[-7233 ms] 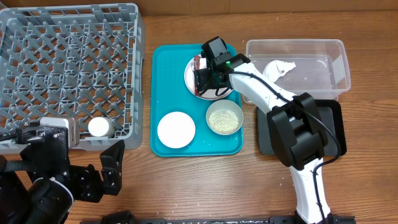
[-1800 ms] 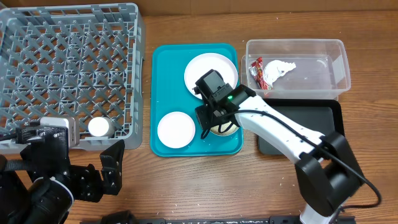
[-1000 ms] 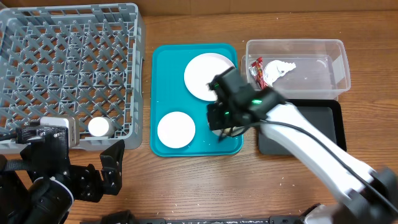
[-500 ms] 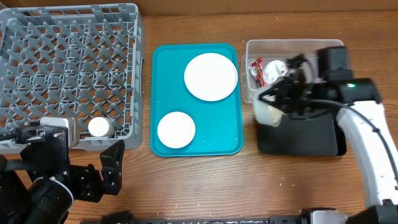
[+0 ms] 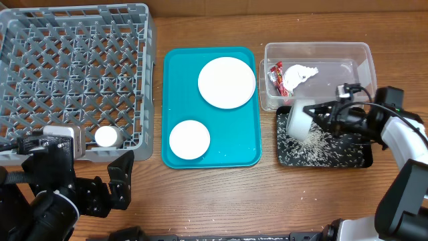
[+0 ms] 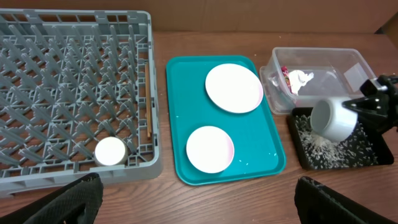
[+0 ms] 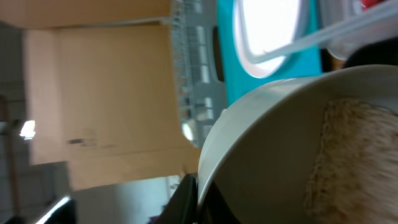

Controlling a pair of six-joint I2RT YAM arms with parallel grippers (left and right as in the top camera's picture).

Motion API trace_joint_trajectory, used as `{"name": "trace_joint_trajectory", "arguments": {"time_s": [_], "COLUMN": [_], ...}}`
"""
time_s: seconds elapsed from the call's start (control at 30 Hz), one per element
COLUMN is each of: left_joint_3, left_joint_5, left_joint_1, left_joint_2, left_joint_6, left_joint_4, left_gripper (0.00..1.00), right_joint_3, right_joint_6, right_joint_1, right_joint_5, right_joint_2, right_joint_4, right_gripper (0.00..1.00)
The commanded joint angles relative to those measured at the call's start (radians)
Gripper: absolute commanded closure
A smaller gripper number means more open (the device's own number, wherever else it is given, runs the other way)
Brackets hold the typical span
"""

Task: Sort waste into correct bins and load items into the dishwasher
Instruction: 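Tip the bowl over the black tray to pour out the rice, then return the empty grey bowl to the teal tray with the right gripper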

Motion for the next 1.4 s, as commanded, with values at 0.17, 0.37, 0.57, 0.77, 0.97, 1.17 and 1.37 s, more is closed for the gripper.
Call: {"name": "trace_joint_trajectory", "arguments": {"time_s": [0.17, 0.37, 0.57, 0.77, 0.97, 1.17, 1.37], "left_joint_3": [-0.004, -0.004, -0.004, -0.004, -0.004, -0.004, -0.004], "left_joint_5": [0.008, 0.008, 0.008, 0.008, 0.008, 0.008, 0.008], "left_joint_1": [-0.005, -0.005, -0.005, -0.005, -0.005, -0.005, -0.005], "left_joint_2": [0.003, 0.003, 0.003, 0.003, 0.003, 0.003, 0.003], "left_joint_6": [0.023, 0.023, 0.023, 0.023, 0.023, 0.023, 0.023], "left_joint_4": [0.002, 0.002, 0.002, 0.002, 0.002, 0.002, 0.002], "left_gripper": [0.00, 0.00, 0.00, 0.00, 0.00, 0.00, 0.00], "right_joint_3": [0.003, 0.003, 0.003, 0.003, 0.009, 0.206, 0.284], "right_joint_6": [-0.068, -0.128, -0.089, -0.101, -0.039, -0.271, -0.063], "right_joint_1": [-0.009, -0.009, -0.020, -0.019, -0.014, 0.172, 0.549], "right_joint_5": [-0.158, -0.150, -0.176, -0.120, 0.042, 0.275, 0.823], "right_joint_2": [-0.006, -0.009, -0.010, -0.013, -0.022, -0.141, -0.208], "right_joint_4": [0.013, -0.048, -0.048, -0.101, -0.117, -0.444, -0.375], "right_gripper": [0.96, 0.96, 0.96, 0.96, 0.96, 0.96, 0.96]}}
